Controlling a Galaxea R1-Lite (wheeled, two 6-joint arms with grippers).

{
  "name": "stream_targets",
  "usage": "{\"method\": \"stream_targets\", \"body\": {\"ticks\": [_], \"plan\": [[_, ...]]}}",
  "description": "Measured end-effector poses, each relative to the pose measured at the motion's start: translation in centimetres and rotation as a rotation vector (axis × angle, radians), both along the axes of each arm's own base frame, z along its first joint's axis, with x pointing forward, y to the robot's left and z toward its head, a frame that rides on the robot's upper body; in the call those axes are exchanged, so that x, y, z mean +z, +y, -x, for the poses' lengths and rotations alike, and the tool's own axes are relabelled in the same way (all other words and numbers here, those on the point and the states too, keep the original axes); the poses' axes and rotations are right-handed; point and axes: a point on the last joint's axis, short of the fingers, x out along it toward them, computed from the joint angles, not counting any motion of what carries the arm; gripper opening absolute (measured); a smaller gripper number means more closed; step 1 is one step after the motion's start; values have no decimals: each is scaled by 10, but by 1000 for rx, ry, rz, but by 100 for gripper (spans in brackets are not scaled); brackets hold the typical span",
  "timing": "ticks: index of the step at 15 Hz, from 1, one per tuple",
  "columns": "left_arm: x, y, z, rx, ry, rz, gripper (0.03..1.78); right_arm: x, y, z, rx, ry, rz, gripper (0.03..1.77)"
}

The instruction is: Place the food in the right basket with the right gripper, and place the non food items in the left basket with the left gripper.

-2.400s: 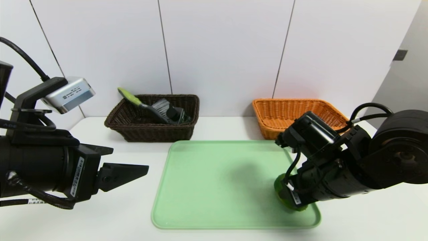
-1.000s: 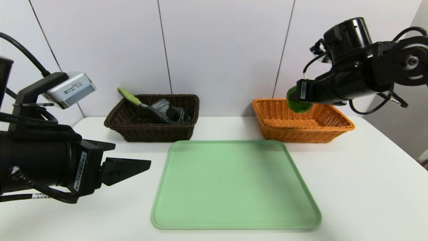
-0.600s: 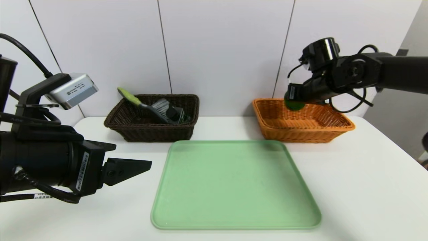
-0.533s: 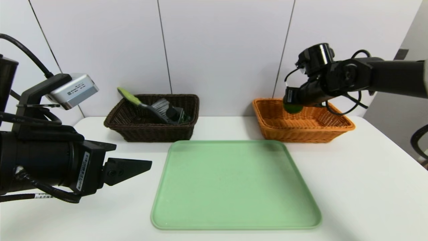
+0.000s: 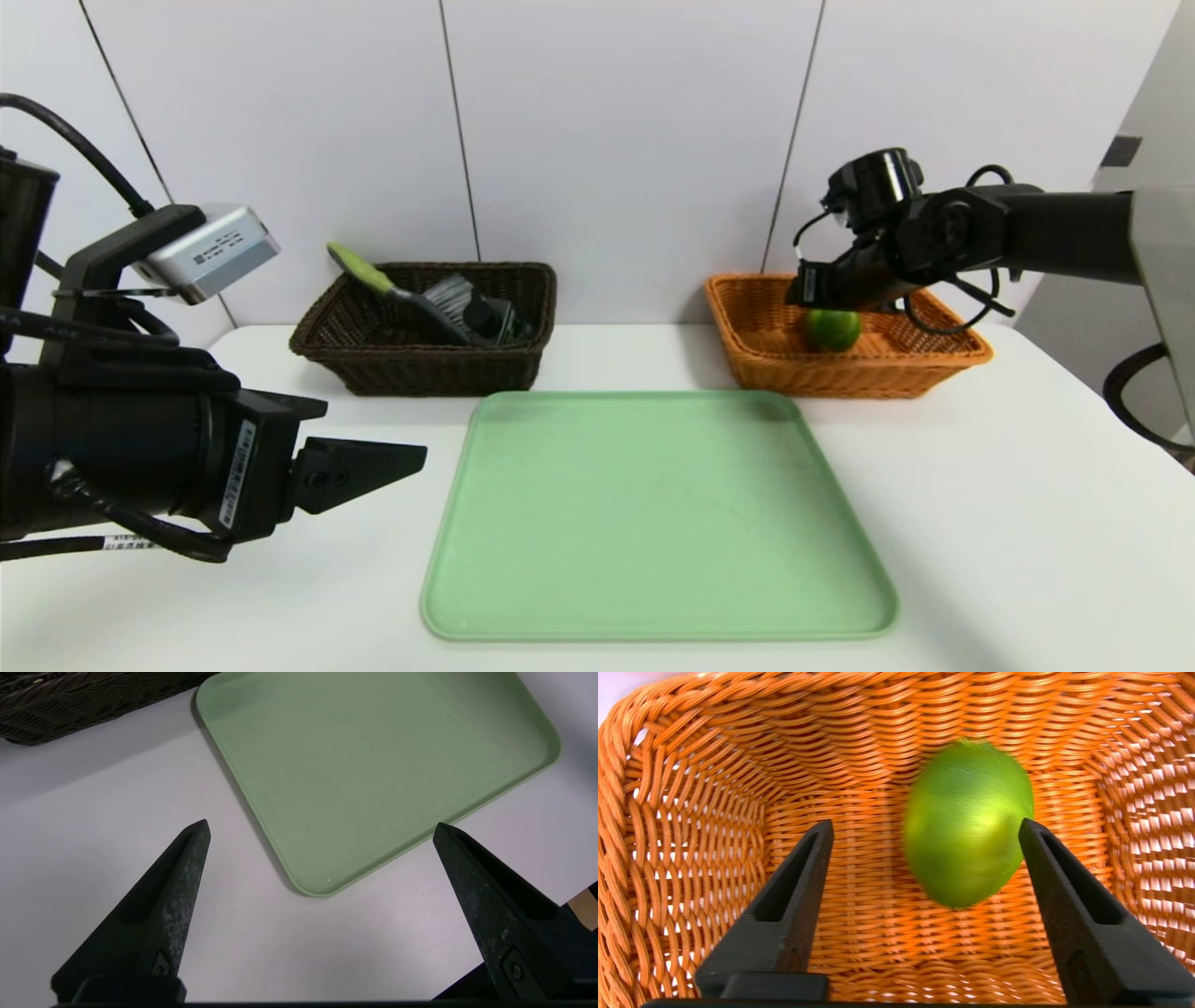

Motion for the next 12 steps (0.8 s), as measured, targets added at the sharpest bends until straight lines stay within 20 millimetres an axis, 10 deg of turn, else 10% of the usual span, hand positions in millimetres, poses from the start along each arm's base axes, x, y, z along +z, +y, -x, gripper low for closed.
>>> {"method": "stream_targets", "body": {"ticks": [6,12], "plan": [[2,5,-1,149,-57,-66,169,39,-2,35,19,27,-16,156],[12,42,17,525,-154,-177,169,102,3,135,93,85,-3,164]]}}
